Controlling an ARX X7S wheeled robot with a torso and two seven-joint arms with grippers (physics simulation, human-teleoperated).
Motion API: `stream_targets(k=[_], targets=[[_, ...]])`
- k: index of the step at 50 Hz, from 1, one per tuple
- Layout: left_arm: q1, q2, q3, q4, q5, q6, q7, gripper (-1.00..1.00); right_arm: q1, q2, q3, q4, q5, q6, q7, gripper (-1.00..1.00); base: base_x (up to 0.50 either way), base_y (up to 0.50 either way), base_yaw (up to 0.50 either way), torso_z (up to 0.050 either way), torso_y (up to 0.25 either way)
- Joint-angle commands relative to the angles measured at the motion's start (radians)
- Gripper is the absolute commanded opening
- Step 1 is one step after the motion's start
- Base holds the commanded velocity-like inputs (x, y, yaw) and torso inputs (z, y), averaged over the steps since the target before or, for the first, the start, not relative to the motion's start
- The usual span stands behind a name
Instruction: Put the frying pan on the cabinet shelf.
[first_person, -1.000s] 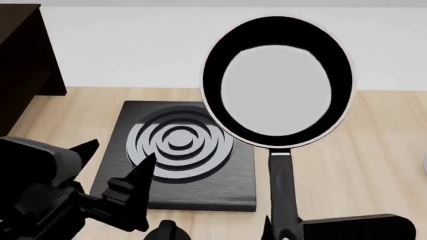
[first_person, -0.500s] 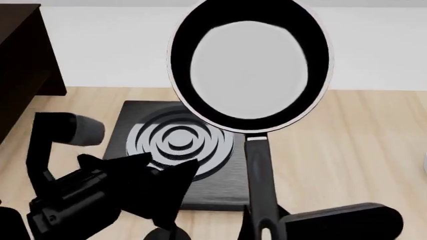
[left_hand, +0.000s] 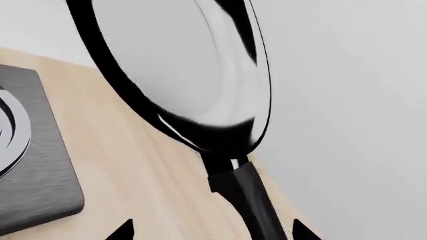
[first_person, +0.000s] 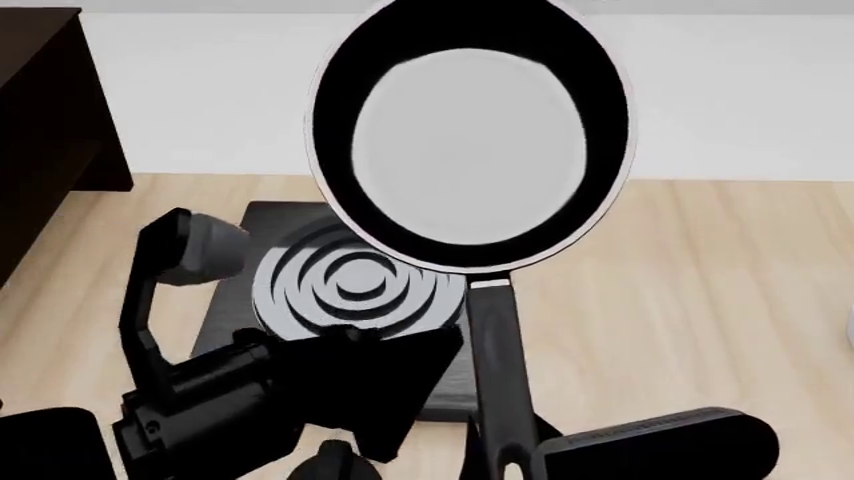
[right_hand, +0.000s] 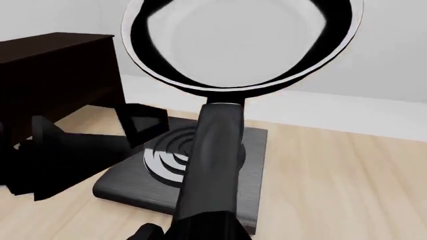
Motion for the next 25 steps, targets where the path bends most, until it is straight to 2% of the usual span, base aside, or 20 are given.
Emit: stream_targets(k=[1,25], targets=[[-0.004,0.033,0.031,-0.035,-0.018,0.047,0.003,1.0,0.006,0.007,-0.003,-0.013,-0.044,-0.028,-0.002,-1.0,0.0,0.0,0.0,0.01,0.01],[0.009,0.032,0.11,-0.095,-0.042,0.129,0.016,1.0,0.015,0.023,-0.026,-0.009,-0.021,-0.042,0.02,-1.0,0.0,0.0,0.0,0.0,0.002]])
